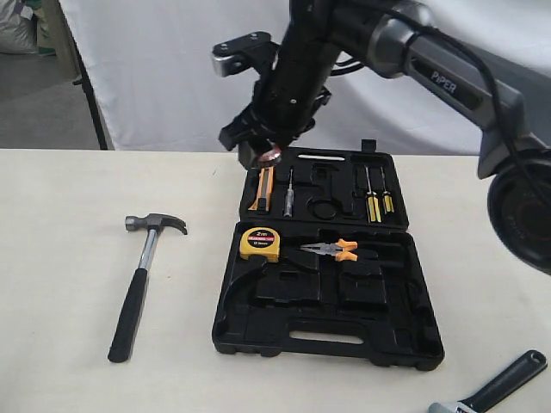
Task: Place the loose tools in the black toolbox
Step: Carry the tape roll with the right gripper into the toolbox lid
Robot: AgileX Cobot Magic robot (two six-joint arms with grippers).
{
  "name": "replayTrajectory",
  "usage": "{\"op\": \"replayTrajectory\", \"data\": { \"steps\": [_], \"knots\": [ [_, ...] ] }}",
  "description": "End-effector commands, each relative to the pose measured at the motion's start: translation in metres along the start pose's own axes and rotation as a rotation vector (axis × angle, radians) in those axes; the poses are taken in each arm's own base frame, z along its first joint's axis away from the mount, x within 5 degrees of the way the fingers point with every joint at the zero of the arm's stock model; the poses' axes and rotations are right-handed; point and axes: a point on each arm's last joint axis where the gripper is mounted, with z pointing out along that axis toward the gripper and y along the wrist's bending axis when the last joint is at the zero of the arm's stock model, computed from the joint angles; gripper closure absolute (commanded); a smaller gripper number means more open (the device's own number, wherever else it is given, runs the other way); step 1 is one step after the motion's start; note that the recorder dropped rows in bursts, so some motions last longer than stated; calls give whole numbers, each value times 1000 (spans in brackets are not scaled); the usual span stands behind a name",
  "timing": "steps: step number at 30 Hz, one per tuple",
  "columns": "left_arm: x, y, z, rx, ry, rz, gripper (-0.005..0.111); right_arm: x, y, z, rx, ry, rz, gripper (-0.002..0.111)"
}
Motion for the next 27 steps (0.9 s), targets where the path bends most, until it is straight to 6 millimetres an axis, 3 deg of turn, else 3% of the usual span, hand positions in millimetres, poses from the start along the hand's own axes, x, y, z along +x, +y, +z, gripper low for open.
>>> {"op": "replayTrajectory", "data": {
  "steps": [1,8,15,27],
  "knots": [
    [0,0,0,-2,-2,-11,106,23,-38,17,31,58,91,108],
    [0,0,0,-2,-2,-11,106,56,-78,63,51,107,209,108],
    [0,0,0,-2,-2,-11,106,68,-85,100,52,126,224,108],
    [0,0,0,-2,-2,-11,106,66,-96,106,97,50,259,108]
  ]
}}
